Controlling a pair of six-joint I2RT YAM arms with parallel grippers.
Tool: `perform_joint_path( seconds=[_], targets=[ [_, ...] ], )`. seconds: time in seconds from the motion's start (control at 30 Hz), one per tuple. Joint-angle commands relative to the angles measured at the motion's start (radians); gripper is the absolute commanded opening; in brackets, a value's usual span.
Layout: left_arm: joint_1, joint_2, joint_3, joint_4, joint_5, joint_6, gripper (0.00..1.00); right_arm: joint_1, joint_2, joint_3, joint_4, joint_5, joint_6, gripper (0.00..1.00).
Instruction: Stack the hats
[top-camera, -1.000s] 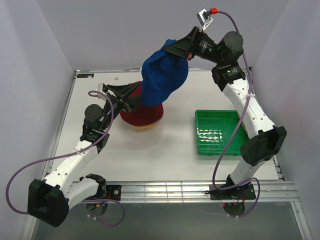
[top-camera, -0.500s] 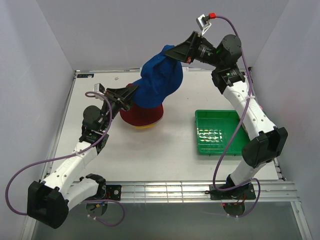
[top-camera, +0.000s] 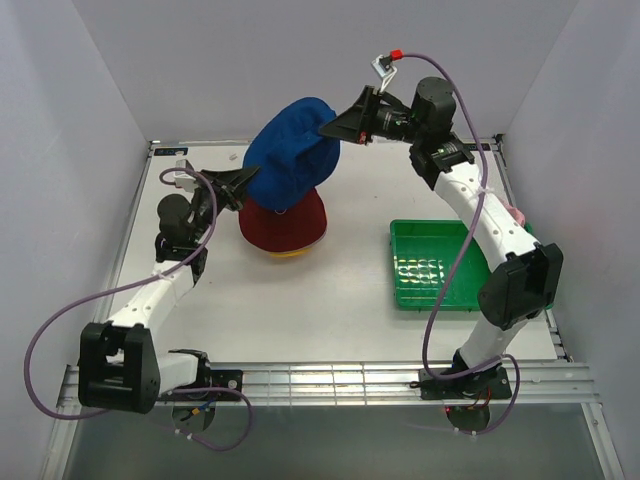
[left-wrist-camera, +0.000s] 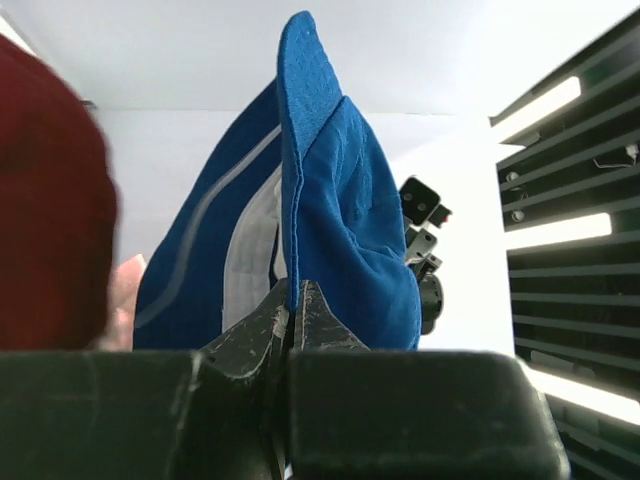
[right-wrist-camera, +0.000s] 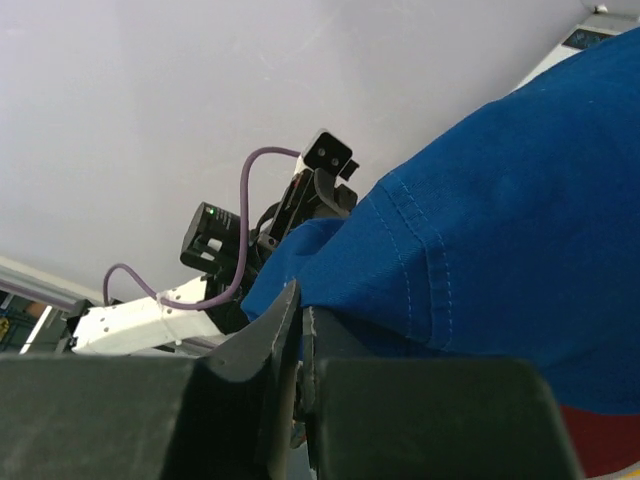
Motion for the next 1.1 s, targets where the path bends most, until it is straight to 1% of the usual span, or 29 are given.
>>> perform_joint_path(
  seconds=[0.0, 0.23, 0.33, 0.53, 0.57, 0.6, 0.8, 0.97, 1.07],
  targets=[
    [0.028, 0.06, 0.006, 0.096, 0.117, 0.022, 0.03, 0.031, 0.04, 0.073, -0.085, 0.019, -0.083, 0.08],
    [0.08, 0.1, -0.026, 0.106, 0.135, 0.056, 0.02, 0.05, 0.144, 0.205, -0.219, 0.051, -0.129, 0.08],
    [0.098, 0.103, -0.036, 0.109, 0.14, 0.073, 0.02, 0.059, 0.166, 0.227, -0.242, 0.065, -0.142, 0.08],
    [0.131, 0.106, -0.039, 0.106, 0.15, 0.108, 0.01, 0.07, 0.195, 0.233, -0.242, 0.088, -0.134, 0.08],
    [0.166, 0.109, -0.036, 0.106, 0.158, 0.111, 0.01, 0.07, 0.203, 0.245, -0.24, 0.091, -0.128, 0.08],
    [0.172, 0.112, -0.034, 0.104, 0.16, 0.113, 0.01, 0.07, 0.22, 0.257, -0.243, 0.093, -0.123, 0.08],
    [0.177, 0.129, -0.033, 0.052, 0.15, 0.137, 0.0, 0.071, 0.284, 0.339, -0.254, 0.106, -0.077, 0.08],
    [0.183, 0.146, -0.037, 0.026, 0.153, 0.177, 0.0, 0.077, 0.281, 0.301, -0.26, 0.119, -0.094, 0.08],
    [0.186, 0.149, -0.048, 0.027, 0.161, 0.198, 0.0, 0.082, 0.257, 0.238, -0.251, 0.126, -0.112, 0.08]
  ],
)
